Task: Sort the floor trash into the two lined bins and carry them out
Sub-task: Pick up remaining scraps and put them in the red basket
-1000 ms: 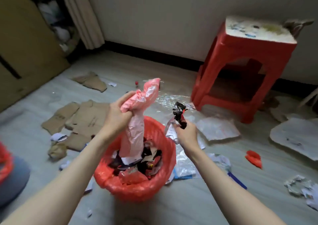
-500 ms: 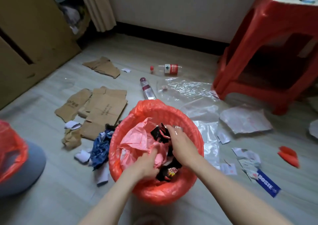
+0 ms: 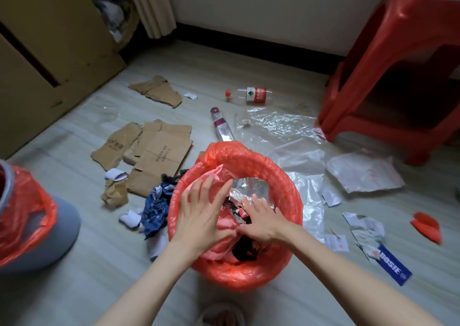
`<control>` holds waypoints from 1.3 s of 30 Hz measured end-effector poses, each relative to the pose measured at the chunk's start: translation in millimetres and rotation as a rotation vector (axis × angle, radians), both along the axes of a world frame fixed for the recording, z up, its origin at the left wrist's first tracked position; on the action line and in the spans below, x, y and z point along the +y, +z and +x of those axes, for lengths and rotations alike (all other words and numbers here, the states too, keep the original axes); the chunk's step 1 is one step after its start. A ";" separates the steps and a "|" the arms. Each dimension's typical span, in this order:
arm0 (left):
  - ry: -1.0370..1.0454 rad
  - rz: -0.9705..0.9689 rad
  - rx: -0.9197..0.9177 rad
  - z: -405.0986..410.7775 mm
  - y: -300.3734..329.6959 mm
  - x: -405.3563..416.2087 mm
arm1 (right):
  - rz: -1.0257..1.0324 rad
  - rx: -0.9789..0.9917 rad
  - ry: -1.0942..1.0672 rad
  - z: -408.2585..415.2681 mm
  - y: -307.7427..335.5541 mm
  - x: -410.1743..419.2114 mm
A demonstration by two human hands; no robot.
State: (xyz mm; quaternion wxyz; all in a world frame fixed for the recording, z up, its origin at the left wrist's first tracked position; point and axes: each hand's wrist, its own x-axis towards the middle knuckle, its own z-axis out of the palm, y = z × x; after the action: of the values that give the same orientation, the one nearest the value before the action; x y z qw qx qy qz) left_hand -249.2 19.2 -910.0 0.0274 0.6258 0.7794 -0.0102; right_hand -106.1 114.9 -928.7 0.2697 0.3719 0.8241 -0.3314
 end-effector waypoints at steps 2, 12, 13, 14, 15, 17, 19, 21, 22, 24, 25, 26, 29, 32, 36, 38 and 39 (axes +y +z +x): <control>-0.027 -0.091 0.016 2.7 -14.4 -2.6 | 0.032 -0.068 0.088 3.5 -2.0 -8.7; -0.012 -0.773 -0.147 6.7 -60.4 30.3 | 0.080 -0.313 0.164 -11.2 -52.6 2.6; -0.007 -0.798 -0.156 7.4 -67.9 31.5 | 0.075 -0.333 0.161 -13.0 -58.8 2.8; 0.001 -0.816 -0.165 8.6 -74.0 32.1 | 0.073 -0.354 0.164 -14.6 -63.4 2.8; 0.007 -0.828 -0.174 9.4 -82.0 33.0 | 0.070 -0.374 0.168 -16.3 -68.6 3.2; 0.019 -0.845 -0.187 10.7 -97.6 35.3 | 0.069 -0.410 0.187 -19.2 -78.7 4.2; 0.019 -0.853 -0.191 11.7 -110.9 37.4 | 0.117 -0.448 0.264 -21.8 -87.1 4.8; 0.022 -0.844 -0.197 13.7 -123.4 38.3 | 0.174 -0.491 0.336 -25.8 -95.8 5.0; 0.026 -0.834 -0.199 14.2 -128.1 39.2 | 0.181 -0.514 0.340 -28.0 -98.6 5.3; 0.037 -0.845 -0.208 15.1 -135.2 42.8 | 0.156 -0.525 0.297 -32.6 -103.2 7.8; 0.040 -0.865 -0.211 14.8 -135.8 45.4 | 0.125 -0.511 0.251 -34.4 -101.9 9.8; 0.036 -0.888 -0.213 13.7 -133.8 48.4 | 0.086 -0.491 0.213 -35.4 -99.3 11.9; 0.004 -0.943 -0.262 5.1 -121.5 55.2 | -0.009 -0.438 0.217 -34.5 -88.1 16.4; -0.021 -0.926 -0.407 -8.3 -102.8 59.5 | 0.039 -0.343 0.218 -29.1 -74.1 18.9; -0.022 -0.784 -0.542 -12.2 -54.4 65.7 | 0.212 -0.156 0.293 -15.9 -35.1 23.9; -0.031 -0.655 -0.491 -12.7 -29.7 70.1 | 0.291 -0.056 0.301 -11.5 -15.4 28.5; -0.024 -0.578 -0.463 -11.2 -16.2 71.8 | 0.336 0.000 0.300 -6.7 -3.9 31.2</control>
State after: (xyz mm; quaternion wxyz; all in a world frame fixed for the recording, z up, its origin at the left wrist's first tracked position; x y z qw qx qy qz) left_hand -260.4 91.0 -926.2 0.3786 0.5871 0.7100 -0.0885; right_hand -112.9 146.0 -932.6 0.2501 0.2846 0.9139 -0.1457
